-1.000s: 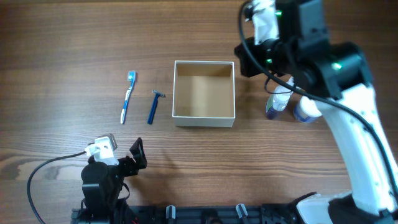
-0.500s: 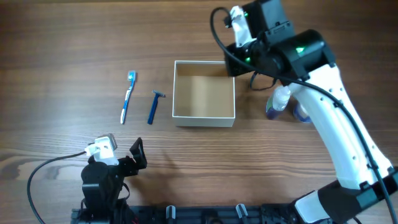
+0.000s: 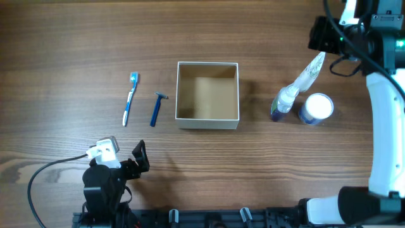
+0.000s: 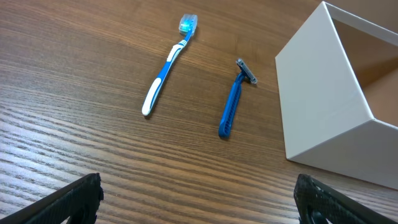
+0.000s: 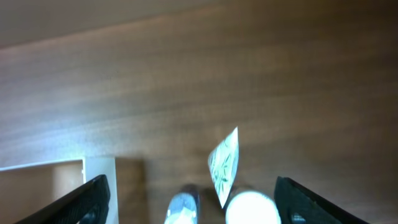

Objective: Pack container
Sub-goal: 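Lift the tube with the right gripper and lower it upright into the box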

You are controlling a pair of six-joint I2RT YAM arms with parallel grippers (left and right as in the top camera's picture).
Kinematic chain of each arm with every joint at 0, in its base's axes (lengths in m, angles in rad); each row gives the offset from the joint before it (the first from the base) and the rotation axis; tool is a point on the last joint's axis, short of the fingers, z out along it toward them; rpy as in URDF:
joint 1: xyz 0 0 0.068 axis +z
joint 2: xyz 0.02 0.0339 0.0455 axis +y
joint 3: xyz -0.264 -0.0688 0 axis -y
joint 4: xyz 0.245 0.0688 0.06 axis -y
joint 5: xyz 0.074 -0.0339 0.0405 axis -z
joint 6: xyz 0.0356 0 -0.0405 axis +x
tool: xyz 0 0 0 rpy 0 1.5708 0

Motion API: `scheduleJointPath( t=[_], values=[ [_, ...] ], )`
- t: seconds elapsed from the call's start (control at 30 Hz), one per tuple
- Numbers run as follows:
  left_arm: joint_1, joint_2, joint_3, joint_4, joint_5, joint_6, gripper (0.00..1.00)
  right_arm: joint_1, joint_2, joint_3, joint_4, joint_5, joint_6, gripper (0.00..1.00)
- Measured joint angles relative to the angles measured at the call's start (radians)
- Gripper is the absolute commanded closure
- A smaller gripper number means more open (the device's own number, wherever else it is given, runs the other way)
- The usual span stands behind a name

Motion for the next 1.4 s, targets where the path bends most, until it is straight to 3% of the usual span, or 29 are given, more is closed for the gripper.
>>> scheduleJointPath(
  t=[0.23, 0.37, 0.43, 0.5, 0.6, 0.63, 1.03, 1.4],
  values=[
    [0.000, 0.000, 0.000, 0.000, 0.000, 0.000, 0.00, -0.006, 0.119, -0.013, -0.073, 0.008, 0.076, 0.14],
    [0.000, 0.000, 0.000, 0.000, 0.000, 0.000, 0.00, -0.006, 0.203, -0.014, -0.086, 0.065, 0.143, 0.21],
    [0.000, 0.000, 0.000, 0.000, 0.000, 0.000, 0.00, -0.006, 0.239, -0.016, -0.097, 0.094, 0.174, 0.29],
    [0.000, 0.000, 0.000, 0.000, 0.000, 0.000, 0.00, -0.006, 0.262, -0.019, -0.100, 0.109, 0.193, 0.48],
    [0.000, 0.000, 0.000, 0.000, 0.000, 0.000, 0.00, -0.006, 0.284, -0.020, -0.100, 0.122, 0.210, 0.92],
    [0.000, 0.000, 0.000, 0.000, 0.000, 0.000, 0.00, -0.006, 0.287, -0.021, -0.100, 0.124, 0.212, 0.96],
    [0.000, 0.000, 0.000, 0.000, 0.000, 0.000, 0.00, -0.006, 0.259, -0.037, -0.055, 0.135, 0.221, 0.96],
    [0.000, 0.000, 0.000, 0.000, 0.000, 0.000, 0.00, 0.020, -0.073, -0.045, 0.057, 0.016, 0.122, 0.96]
  ],
)
